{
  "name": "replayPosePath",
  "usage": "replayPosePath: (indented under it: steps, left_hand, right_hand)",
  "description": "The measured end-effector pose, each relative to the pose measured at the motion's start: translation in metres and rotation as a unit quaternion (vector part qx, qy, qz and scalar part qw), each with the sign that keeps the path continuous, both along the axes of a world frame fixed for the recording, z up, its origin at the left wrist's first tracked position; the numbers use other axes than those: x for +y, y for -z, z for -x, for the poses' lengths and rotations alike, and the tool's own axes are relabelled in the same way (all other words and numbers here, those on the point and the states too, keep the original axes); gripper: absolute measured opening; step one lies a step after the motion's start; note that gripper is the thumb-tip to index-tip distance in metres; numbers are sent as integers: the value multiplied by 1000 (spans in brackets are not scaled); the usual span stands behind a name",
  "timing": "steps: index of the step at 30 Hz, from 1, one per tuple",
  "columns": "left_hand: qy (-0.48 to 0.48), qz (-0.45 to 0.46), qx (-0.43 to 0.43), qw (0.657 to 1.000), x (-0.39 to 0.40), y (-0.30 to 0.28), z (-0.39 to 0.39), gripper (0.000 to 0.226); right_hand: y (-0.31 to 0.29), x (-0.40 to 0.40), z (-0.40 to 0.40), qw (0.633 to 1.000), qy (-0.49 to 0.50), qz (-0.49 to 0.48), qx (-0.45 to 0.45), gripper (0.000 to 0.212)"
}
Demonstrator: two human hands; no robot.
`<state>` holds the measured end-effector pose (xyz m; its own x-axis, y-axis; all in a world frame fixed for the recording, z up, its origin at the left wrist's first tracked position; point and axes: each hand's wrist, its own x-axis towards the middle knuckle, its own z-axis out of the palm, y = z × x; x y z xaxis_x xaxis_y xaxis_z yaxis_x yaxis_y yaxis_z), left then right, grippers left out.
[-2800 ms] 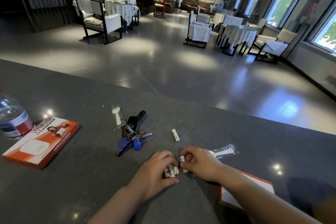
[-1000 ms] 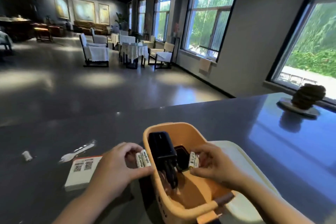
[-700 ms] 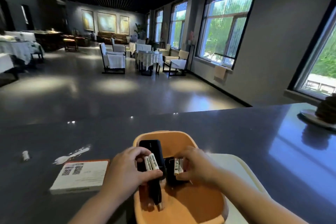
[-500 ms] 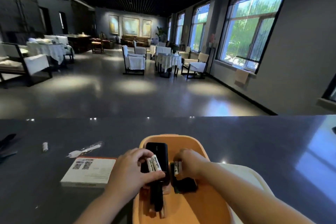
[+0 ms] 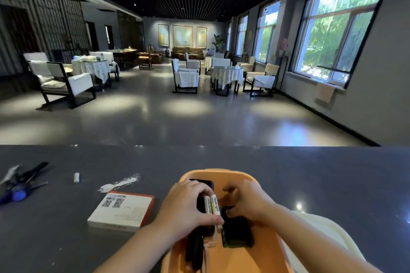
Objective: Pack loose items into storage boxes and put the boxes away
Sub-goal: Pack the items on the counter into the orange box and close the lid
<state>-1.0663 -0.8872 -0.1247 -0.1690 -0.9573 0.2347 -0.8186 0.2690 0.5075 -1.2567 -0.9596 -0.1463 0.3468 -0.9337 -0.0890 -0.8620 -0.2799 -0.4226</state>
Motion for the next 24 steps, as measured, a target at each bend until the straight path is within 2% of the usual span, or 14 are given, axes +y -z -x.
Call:
replayPosePath:
  steps: [4, 8, 14, 20, 22, 24]
  left_hand:
    - [61, -17, -118, 991, -35, 1, 17, 62]
    - [93, -26, -212, 972, -65, 1, 42, 57]
    - [163, -121, -363, 909, -75, 10, 82, 51]
    - [180, -120, -404, 889, -78, 19, 77, 48]
    - [170, -82, -371, 909, -77, 20, 72, 54]
    - [147, -26, -256, 955, -74, 23, 62, 58]
  right_hand:
    - [-19, 20, 21, 996, 39, 34, -70, 46]
    - [-20, 29, 36, 986, 91, 71, -117, 40]
    - [-15, 32, 45, 985, 99, 73, -123, 34]
    - [-13, 31, 39, 986, 86, 81, -119, 32]
    - [-15, 33, 33, 985, 86, 85, -126, 34]
    - [-17, 37, 28, 983, 91, 92, -131, 36]
